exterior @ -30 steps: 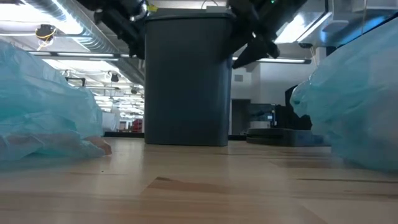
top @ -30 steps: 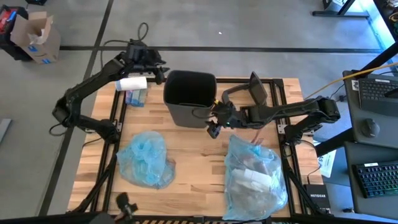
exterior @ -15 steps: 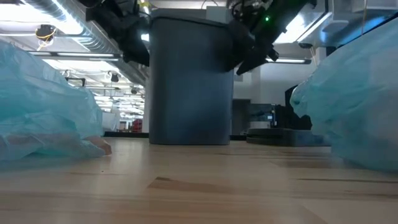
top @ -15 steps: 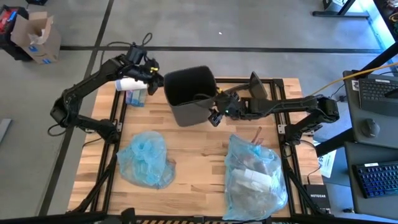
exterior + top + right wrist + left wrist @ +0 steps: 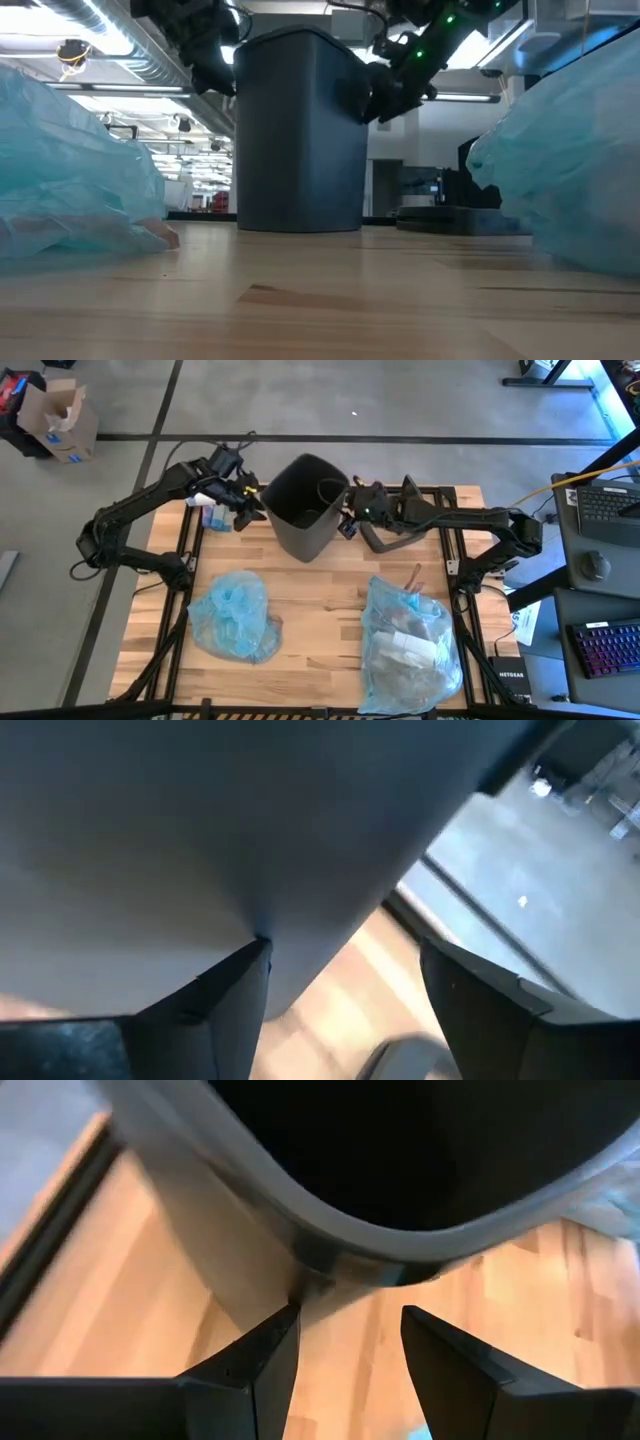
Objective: Pick and place trash into bin
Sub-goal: Insert the new empty trash bag into the trash bin
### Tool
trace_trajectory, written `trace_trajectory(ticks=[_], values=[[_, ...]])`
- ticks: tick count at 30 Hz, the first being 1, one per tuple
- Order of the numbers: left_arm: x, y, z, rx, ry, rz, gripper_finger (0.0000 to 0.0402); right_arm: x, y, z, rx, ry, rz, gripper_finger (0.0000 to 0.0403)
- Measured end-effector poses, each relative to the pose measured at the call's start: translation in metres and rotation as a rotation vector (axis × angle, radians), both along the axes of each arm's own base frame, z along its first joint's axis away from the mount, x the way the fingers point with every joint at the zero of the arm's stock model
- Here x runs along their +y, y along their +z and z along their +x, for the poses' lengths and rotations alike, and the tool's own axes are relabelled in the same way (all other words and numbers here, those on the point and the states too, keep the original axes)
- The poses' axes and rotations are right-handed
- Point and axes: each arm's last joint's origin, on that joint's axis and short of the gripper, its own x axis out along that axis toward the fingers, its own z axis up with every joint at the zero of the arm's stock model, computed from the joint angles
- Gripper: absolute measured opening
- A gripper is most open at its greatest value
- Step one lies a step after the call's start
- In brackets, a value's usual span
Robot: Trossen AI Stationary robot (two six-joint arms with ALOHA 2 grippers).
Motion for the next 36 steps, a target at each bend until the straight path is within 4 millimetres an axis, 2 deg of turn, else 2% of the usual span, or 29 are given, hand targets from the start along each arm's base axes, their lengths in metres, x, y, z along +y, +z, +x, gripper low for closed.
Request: trace_trajectory(ticks=[5, 9, 15, 20, 26, 36], values=[[-0.016, 0.002, 0.005, 0.058, 0.008, 0.056, 0.0170, -0.012, -0.002, 0.003, 0.015, 0.036, -0.048, 0.0252], [-0.035, 0.015, -0.007, 0.055, 0.058, 0.076, 0.0170, -0.014, -0.003, 0.001, 0.037, 0.036, -0.047, 0.0252], [-0.073, 0.031, -0.029, 0.022, 0.094, 0.003, 0.0170, -0.014, -0.003, 0.001, 0.054, 0.056, -0.063, 0.0252], [-0.101, 0.031, -0.038, 0.096, 0.094, -0.051, 0.0170, -0.012, -0.004, 0.002, 0.044, 0.094, -0.036, 0.0252], [-0.130, 0.031, -0.035, 0.121, 0.077, -0.124, 0.0170, -0.011, -0.004, 0.003, 0.049, 0.156, -0.022, 0.0252], [-0.181, 0.020, -0.043, 0.280, 0.102, -0.267, 0.0170, -0.009, -0.009, -0.001, 0.151, 0.246, -0.029, 0.0252]])
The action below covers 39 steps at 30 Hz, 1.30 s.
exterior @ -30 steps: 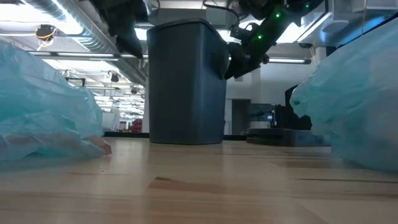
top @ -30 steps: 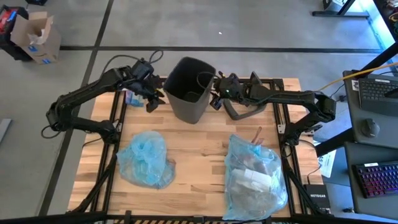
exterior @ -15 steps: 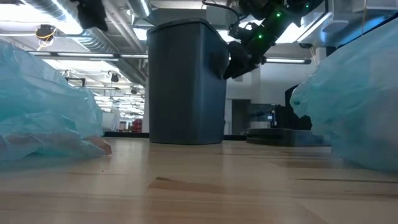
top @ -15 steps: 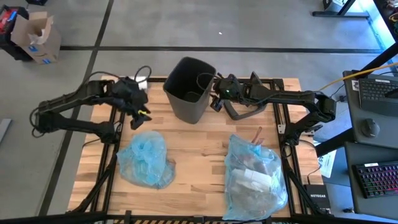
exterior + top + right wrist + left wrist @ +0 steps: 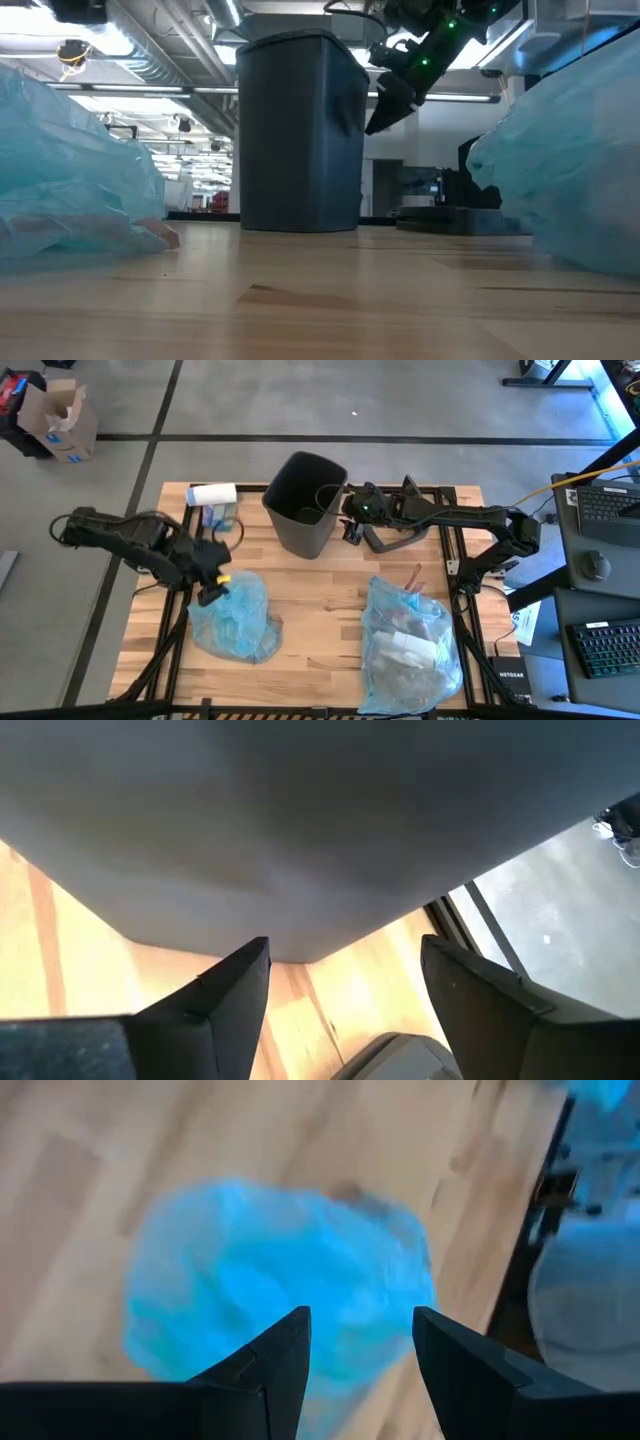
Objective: Pick and place trash into bin
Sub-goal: Insert the new empty trash bag into the trash bin
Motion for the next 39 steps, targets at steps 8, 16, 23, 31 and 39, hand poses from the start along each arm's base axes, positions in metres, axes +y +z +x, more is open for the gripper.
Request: trace_trajectory(ticks=[8, 16, 23, 31, 39], values=[[-0.047, -0.050, 0.004, 0.145, -0.019, -0.089, 0.0170, 0.002, -0.002, -0.001, 0.012, 0.050, 0.055, 0.0252], [-0.105, -0.115, 0.020, 0.291, -0.127, -0.193, 0.0170, 0.003, -0.003, -0.001, 0.022, 0.083, 0.060, 0.0252], [-0.151, -0.158, 0.033, 0.347, -0.151, -0.196, 0.0170, 0.003, -0.003, -0.001, 0.026, 0.089, 0.056, 0.0252], [-0.163, -0.190, 0.036, 0.382, -0.083, -0.070, 0.0170, 0.003, -0.003, -0.001, 0.033, 0.102, 0.044, 0.0252], [-0.163, -0.215, 0.045, 0.411, -0.091, 0.035, 0.0144, 0.003, -0.003, -0.001, 0.032, 0.102, 0.043, 0.0252]])
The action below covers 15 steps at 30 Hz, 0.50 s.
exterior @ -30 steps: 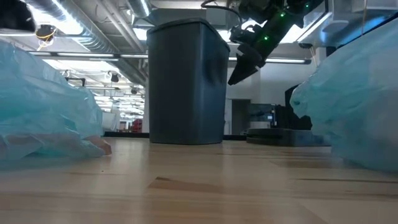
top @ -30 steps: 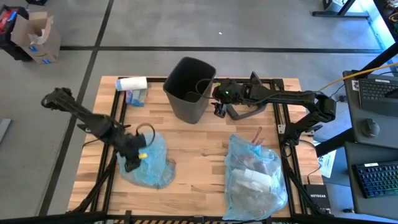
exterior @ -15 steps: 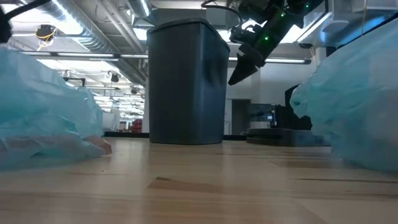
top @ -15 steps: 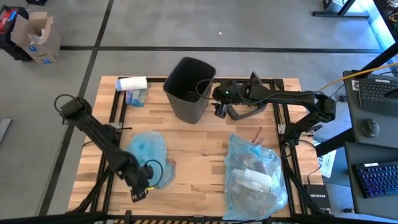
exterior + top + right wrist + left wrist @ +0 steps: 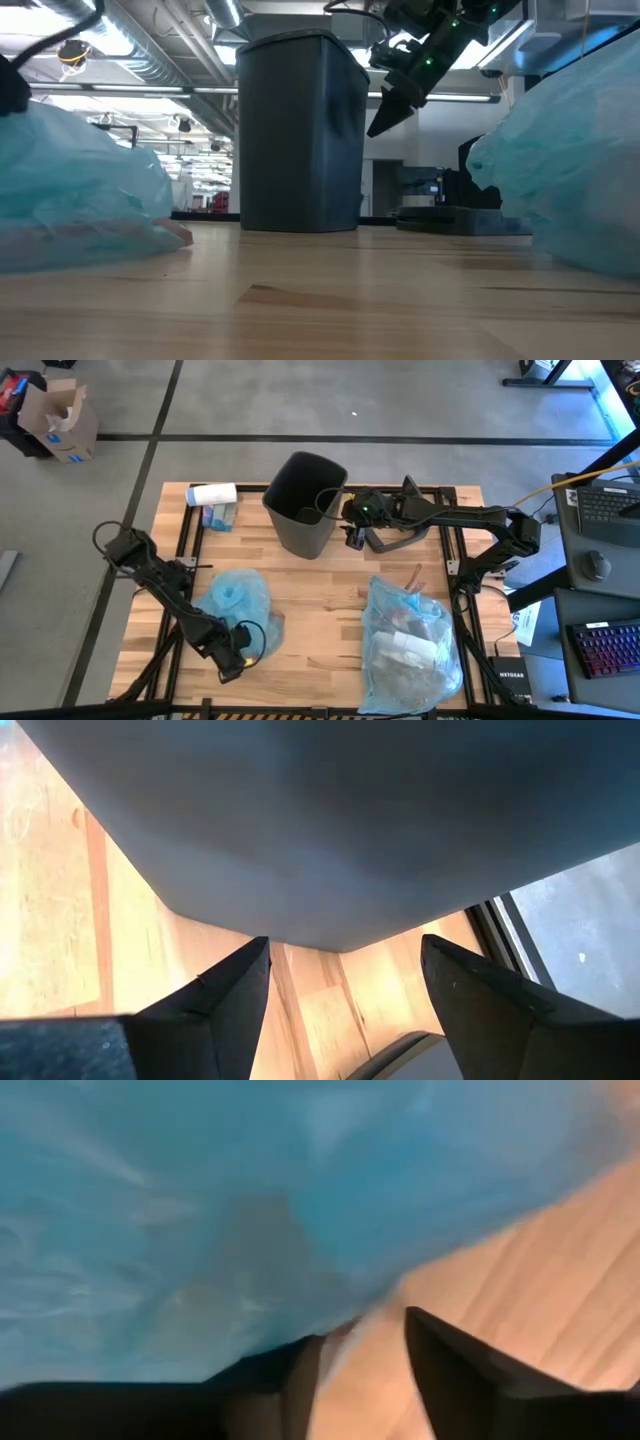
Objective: Pick and place trash into bin
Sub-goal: Insert the new empty trash bag into the trash bin
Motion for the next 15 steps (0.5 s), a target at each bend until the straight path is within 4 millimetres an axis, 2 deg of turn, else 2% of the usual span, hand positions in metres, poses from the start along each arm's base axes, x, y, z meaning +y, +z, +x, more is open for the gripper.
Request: trace_trajectory(ticks=[5, 9, 12, 15], values=[[0.005, 0.004, 0.003, 0.010, 0.000, -0.033, 0.0020, 0.000, 0.000, 0.000, 0.000, 0.000, 0.000, 0.0252], [0.018, 0.023, 0.004, -0.029, 0.011, -0.056, 0.0004, 0.000, 0.001, 0.001, -0.017, 0.000, -0.005, 0.0252], [0.034, 0.059, 0.003, -0.105, 0.043, -0.162, 0.0001, 0.000, 0.003, 0.003, -0.044, 0.023, 0.009, 0.0252], [0.058, 0.096, -0.004, -0.173, 0.105, -0.303, 0.0001, 0.001, 0.002, 0.003, -0.047, 0.042, 0.018, 0.0252]])
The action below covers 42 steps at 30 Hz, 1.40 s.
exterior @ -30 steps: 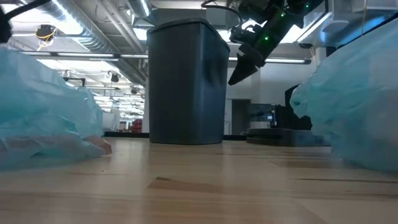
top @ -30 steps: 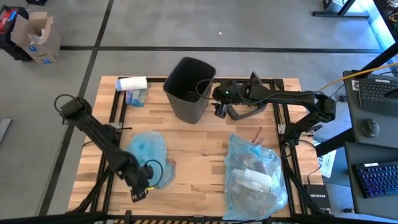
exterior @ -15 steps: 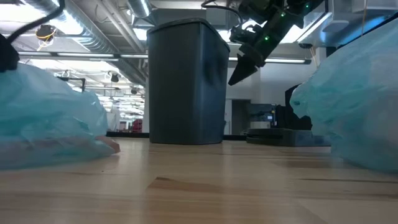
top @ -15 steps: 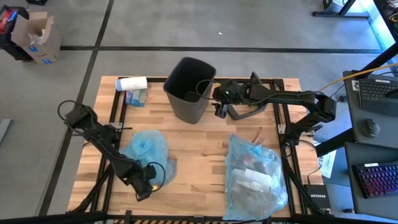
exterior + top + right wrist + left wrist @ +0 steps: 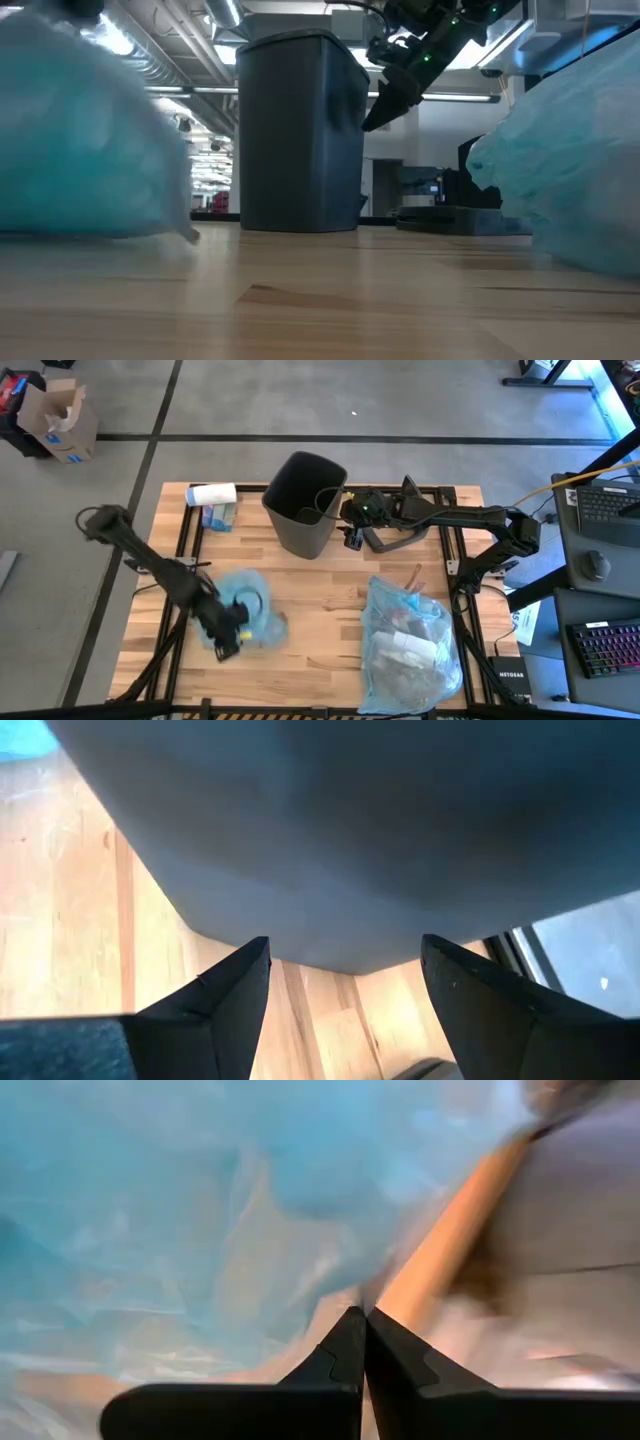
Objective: Pick and place trash into bin
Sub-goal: Insert the new empty trash bag into the trash bin
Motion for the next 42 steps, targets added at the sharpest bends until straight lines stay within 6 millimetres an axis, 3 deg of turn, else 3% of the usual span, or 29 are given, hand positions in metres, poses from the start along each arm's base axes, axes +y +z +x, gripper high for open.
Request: trace_trajectory(ticks=[3, 7, 12, 17, 23, 30, 37, 42], values=[[0.029, 0.044, -0.012, -0.123, 0.163, -0.150, 0.0000, 0.000, 0.000, 0.000, 0.006, 0.012, -0.011, 0.0252], [0.065, 0.094, -0.036, -0.398, 0.378, -0.166, 0.0000, 0.000, 0.000, 0.000, 0.006, 0.012, -0.012, 0.0252], [0.097, 0.139, -0.065, -0.711, 0.450, 0.016, 0.0000, 0.001, 0.004, -0.004, 0.001, -0.004, -0.014, 0.0252], [0.117, 0.172, -0.076, -0.898, 0.477, 0.318, 0.0000, 0.004, 0.031, -0.015, -0.032, -0.054, 0.022, 0.0252], [0.130, 0.203, -0.072, -1.068, 0.459, 0.635, 0.0000, 0.011, 0.089, -0.026, -0.184, -0.003, 0.044, 0.0252], [0.135, 0.235, -0.060, -1.290, 0.409, 0.904, 0.0000, 0.018, 0.143, -0.024, -0.422, 0.138, 0.129, 0.0252], [0.138, 0.253, -0.042, -1.411, 0.374, 1.175, 0.0000, 0.031, 0.161, -0.008, -0.628, 0.231, 0.071, 0.0252], [0.138, 0.257, -0.026, -1.469, 0.305, 1.260, 0.0000, 0.026, 0.157, 0.010, -0.716, 0.172, 0.123, 0.0252]])
